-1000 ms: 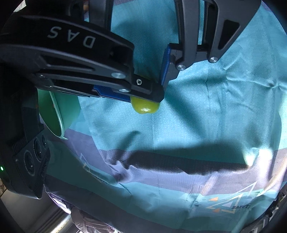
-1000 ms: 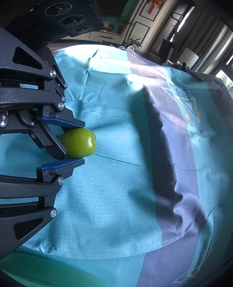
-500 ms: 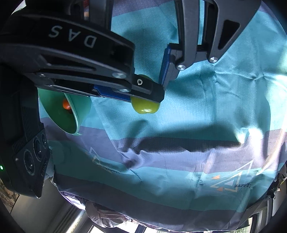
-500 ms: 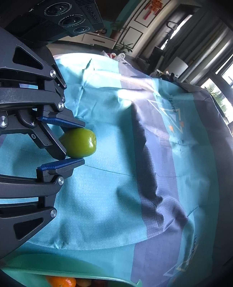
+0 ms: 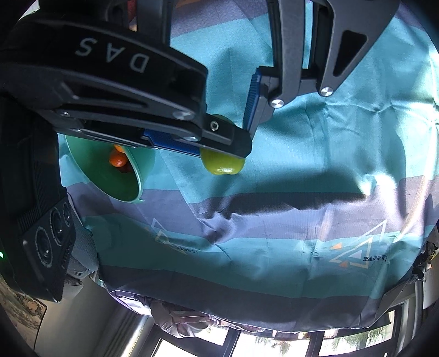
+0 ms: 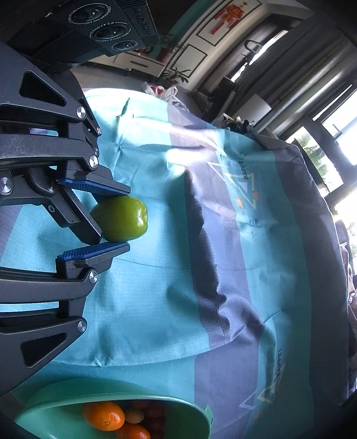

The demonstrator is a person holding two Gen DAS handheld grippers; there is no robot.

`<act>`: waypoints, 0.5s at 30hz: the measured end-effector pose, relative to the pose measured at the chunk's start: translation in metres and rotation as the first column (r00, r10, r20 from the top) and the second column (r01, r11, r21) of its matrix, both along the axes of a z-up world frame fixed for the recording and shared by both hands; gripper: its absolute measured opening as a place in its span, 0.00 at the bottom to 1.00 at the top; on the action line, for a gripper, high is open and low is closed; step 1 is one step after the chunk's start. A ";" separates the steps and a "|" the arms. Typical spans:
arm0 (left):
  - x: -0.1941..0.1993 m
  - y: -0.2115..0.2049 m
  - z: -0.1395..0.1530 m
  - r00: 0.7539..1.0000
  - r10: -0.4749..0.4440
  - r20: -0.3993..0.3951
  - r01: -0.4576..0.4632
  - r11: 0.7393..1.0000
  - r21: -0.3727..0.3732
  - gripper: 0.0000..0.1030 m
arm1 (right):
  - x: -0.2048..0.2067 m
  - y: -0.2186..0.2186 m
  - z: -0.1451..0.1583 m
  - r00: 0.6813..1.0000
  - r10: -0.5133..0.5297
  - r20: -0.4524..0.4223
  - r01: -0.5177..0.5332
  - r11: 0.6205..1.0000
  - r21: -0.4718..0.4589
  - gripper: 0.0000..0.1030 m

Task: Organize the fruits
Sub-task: 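Lift the green lime with the right gripper and carry it over the bowl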

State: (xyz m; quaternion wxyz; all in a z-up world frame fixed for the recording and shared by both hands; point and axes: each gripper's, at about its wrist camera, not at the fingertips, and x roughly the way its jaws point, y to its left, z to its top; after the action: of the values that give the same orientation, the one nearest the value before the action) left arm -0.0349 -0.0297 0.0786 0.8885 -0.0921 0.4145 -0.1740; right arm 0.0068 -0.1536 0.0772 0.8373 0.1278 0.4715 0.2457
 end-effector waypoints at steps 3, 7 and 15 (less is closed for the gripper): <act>-0.005 -0.005 0.006 1.000 -0.003 0.021 0.003 1.000 0.008 0.30 | -0.004 -0.002 0.006 1.000 -0.004 0.020 0.004 1.000 0.001 0.35; -0.010 -0.012 0.016 0.998 -0.017 0.052 0.016 1.000 0.012 0.29 | -0.011 -0.010 0.015 0.999 -0.013 0.049 0.013 1.000 0.012 0.35; -0.015 -0.045 0.038 0.992 -0.064 0.113 0.057 0.996 0.061 0.30 | -0.024 -0.037 0.034 0.992 -0.047 0.115 0.043 0.998 0.043 0.36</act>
State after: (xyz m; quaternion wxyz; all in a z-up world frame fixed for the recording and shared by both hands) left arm -0.0502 -0.0743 0.1165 0.9074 -0.0436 0.3704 -0.1936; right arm -0.0176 -0.1908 0.1115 0.8658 0.1406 0.4140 0.2431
